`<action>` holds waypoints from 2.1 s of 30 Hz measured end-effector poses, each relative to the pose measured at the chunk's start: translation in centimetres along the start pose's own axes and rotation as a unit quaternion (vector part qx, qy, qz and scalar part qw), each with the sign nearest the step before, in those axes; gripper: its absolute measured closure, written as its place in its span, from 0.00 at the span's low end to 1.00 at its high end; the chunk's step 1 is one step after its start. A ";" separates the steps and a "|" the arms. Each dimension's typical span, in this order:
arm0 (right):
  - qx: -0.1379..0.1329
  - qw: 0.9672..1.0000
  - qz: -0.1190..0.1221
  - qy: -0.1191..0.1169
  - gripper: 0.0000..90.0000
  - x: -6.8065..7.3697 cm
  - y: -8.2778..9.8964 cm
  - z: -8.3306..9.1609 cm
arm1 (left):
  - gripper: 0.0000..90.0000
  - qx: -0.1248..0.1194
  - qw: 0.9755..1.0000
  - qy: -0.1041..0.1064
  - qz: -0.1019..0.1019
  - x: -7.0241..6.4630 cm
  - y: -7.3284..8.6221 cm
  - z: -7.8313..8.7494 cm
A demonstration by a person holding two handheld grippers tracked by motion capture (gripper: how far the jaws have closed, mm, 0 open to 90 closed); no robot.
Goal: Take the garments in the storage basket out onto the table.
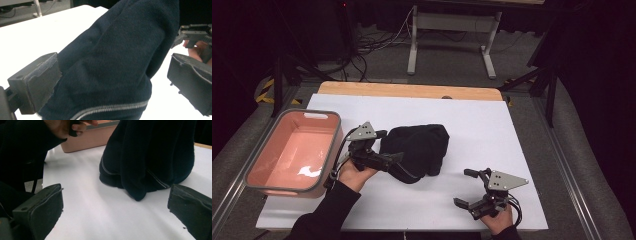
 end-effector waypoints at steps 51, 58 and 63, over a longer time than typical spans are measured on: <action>0.003 1.000 0.000 -0.003 0.01 0.0 0.0 -0.1 | 0.01 -0.015 0.999 0.006 0.040 -0.7 10.6 5.7; 0.004 1.000 -0.001 -0.005 0.01 0.0 0.0 -0.1 | 0.01 -0.024 0.999 -0.003 0.036 -0.6 11.2 5.6; 0.005 1.000 -0.002 -0.004 0.01 0.0 0.1 -0.1 | 0.01 -0.016 0.999 -0.009 0.029 -0.8 11.3 5.3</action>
Point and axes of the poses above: each handheld gripper's, and its own axes: z roughly backward along the jaws, y roughly out of its underside, x roughly to its left, the point moved 2 cm from there along -z, roughly forward along the jaws, and after that the axes turned 6 degrees about -z, right-handed, at the moved point
